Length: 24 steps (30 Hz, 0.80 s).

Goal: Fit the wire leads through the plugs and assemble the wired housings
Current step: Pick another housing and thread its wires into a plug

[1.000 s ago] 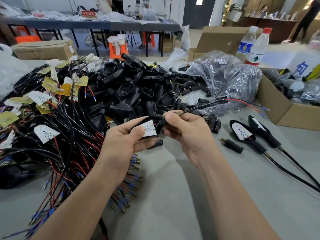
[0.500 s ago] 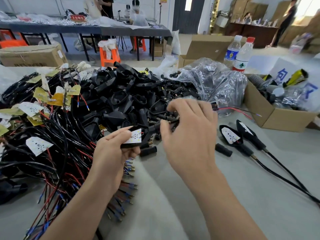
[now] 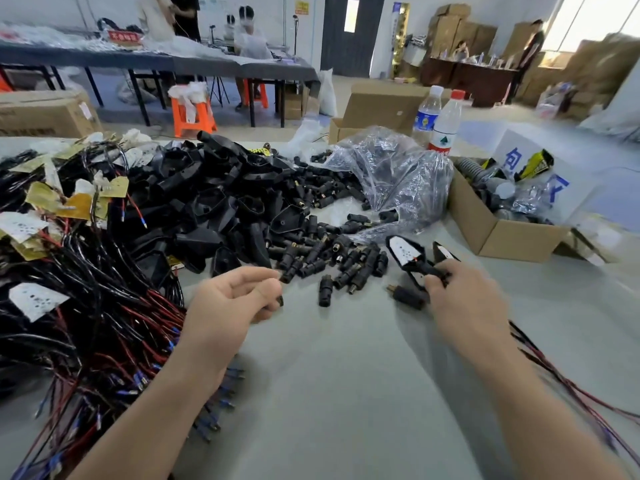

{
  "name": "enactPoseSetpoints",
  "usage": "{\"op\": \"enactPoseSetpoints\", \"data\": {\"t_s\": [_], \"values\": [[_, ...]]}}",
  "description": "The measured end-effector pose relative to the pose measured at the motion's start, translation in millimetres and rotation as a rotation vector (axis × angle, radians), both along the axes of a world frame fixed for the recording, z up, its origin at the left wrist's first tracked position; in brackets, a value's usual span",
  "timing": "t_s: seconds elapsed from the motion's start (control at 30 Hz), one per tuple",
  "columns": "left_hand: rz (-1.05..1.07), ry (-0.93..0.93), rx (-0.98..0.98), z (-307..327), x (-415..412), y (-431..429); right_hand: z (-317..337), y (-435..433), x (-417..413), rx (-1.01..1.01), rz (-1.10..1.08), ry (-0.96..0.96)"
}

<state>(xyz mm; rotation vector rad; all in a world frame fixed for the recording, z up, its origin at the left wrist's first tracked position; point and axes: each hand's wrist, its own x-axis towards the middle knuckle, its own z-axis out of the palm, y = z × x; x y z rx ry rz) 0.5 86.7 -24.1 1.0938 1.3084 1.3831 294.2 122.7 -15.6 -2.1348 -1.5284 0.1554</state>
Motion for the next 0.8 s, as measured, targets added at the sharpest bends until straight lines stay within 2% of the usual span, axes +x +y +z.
{"op": "enactPoseSetpoints", "data": {"t_s": [0.13, 0.2, 0.3, 0.37, 0.43, 0.57, 0.67, 0.8], "values": [[0.064, 0.108, 0.032, -3.9, 2.0, 2.0, -18.3, 0.8, -11.0, 0.032, -0.061, -0.034], [0.093, 0.219, 0.063, -6.6, 1.5, 1.8, -16.6, -2.4, -23.3, 0.149, -0.069, -0.107], [0.177, 0.619, 0.21, -9.2, 1.3, -2.6, -19.7, -12.6, -55.5, 0.263, 0.104, -0.127], [0.213, 0.839, 0.263, -8.8, 1.8, -7.3, -27.5, -15.5, -81.1, 0.215, 0.285, -0.155], [0.253, 0.969, 0.265, -9.6, 0.9, -8.7, -33.9, -12.1, -102.8, 0.141, 0.409, -0.125], [0.281, 1.177, 0.203, -8.3, -6.9, -7.4, -42.1, 2.7, -135.6, 0.026, 0.469, -0.137], [0.173, 1.266, 0.127, -6.7, -10.0, -5.6, -43.8, 9.1, -156.2, 0.045, 0.447, -0.189], [0.142, 1.237, 0.103, -6.8, -8.8, -0.9, -39.9, 10.8, -174.7, 0.128, 0.536, -0.159]]}}
